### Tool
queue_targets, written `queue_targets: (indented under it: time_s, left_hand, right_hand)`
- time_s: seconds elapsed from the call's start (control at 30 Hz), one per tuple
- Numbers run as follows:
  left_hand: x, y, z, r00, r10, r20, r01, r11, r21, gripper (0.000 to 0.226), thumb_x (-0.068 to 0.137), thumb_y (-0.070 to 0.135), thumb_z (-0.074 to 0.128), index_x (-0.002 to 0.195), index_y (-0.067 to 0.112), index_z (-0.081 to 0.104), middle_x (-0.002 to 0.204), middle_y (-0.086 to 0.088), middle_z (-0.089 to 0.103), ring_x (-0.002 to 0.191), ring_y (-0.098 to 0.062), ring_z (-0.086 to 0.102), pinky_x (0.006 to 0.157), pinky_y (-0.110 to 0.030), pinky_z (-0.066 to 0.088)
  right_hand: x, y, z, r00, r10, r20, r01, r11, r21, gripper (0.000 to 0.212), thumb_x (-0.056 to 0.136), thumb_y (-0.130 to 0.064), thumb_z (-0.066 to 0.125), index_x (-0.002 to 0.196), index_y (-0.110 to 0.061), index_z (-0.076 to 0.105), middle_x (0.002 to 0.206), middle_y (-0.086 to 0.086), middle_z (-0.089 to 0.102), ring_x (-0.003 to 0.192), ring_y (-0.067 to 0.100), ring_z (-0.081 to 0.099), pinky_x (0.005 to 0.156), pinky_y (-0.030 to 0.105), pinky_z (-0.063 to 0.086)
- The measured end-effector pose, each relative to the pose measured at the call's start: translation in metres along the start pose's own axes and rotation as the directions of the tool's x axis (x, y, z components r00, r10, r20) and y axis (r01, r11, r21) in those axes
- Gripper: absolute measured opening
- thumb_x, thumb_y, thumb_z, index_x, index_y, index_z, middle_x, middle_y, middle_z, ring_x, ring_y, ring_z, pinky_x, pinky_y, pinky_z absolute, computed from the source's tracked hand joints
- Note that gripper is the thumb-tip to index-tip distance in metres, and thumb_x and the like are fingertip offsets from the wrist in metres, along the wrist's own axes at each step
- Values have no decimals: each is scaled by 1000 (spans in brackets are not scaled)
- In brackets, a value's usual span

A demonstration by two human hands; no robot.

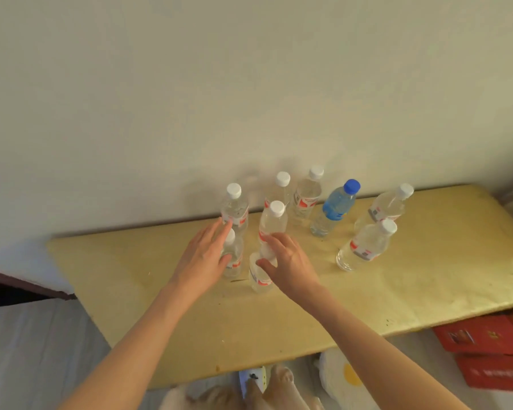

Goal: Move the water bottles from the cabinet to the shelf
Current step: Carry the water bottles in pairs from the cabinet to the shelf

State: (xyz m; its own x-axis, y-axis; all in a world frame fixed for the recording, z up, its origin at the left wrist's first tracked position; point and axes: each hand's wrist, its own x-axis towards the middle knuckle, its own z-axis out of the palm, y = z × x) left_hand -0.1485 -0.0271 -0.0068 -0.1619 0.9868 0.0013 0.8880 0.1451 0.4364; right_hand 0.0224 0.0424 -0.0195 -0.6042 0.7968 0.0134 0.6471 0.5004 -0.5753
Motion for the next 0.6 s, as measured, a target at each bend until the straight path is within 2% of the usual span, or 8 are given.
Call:
queue_targets:
  time_s: [0.07, 0.17, 0.27, 0.37, 0.47, 0.6]
  left_hand:
    - [8, -7, 6, 1000, 7, 27, -5, 997, -72, 61, 81, 8, 62, 136, 11, 34, 137, -11, 42, 123, -29, 41, 102, -37, 34]
    - [13, -13, 10, 1000, -3, -3, 2, 989, -145, 48, 79, 5, 62, 125, 9, 46, 121, -11, 52, 112, -28, 47, 92, -34, 38]
    - [16, -19, 8, 1000, 21, -2, -21, 986, -167, 41, 78, 8, 65, 116, 9, 52, 112, -11, 56, 105, -28, 50, 84, -27, 36]
    - [21, -24, 6, 997, 58, 59, -44, 974, -223, 36, 76, 11, 68, 110, 12, 55, 110, -7, 58, 103, -25, 51, 77, -20, 31]
    - [24, -20, 7, 988, 114, 104, -79, 953, -293, 35, 77, 11, 66, 110, 12, 54, 113, -4, 58, 106, -22, 50, 78, -16, 28]
    - [21, 5, 3, 963, 240, 120, -180, 909, -376, 33, 82, 12, 62, 113, 15, 53, 113, -1, 56, 105, -20, 49, 82, -17, 29]
  right_hand:
    - [-1, 3, 5, 1000, 25, 6, -25, 1000, 13, 50, 82, -19, 64, 128, -10, 47, 125, 11, 54, 113, 31, 48, 88, 37, 40]
    - [-6, 7, 9, 999, 16, -31, -14, 999, 42, 51, 79, -12, 66, 127, -8, 47, 119, 13, 59, 105, 33, 51, 84, 37, 41]
    - [-12, 5, 12, 995, 72, -66, -68, 996, 61, 48, 79, -10, 65, 124, -6, 49, 116, 12, 61, 105, 32, 52, 86, 37, 41]
    - [-16, -2, 16, 979, 157, -134, -144, 985, 99, 37, 78, -11, 66, 113, -5, 54, 108, 12, 63, 98, 31, 53, 82, 34, 41]
    - [-26, -6, 12, 945, 263, -192, -239, 961, 139, 35, 81, -13, 65, 113, -6, 54, 107, 12, 61, 93, 29, 54, 83, 38, 45]
    - [-60, -8, 2, 854, 419, -309, -366, 906, 214, 34, 80, -17, 66, 111, -9, 55, 108, 10, 60, 87, 29, 57, 79, 44, 49]
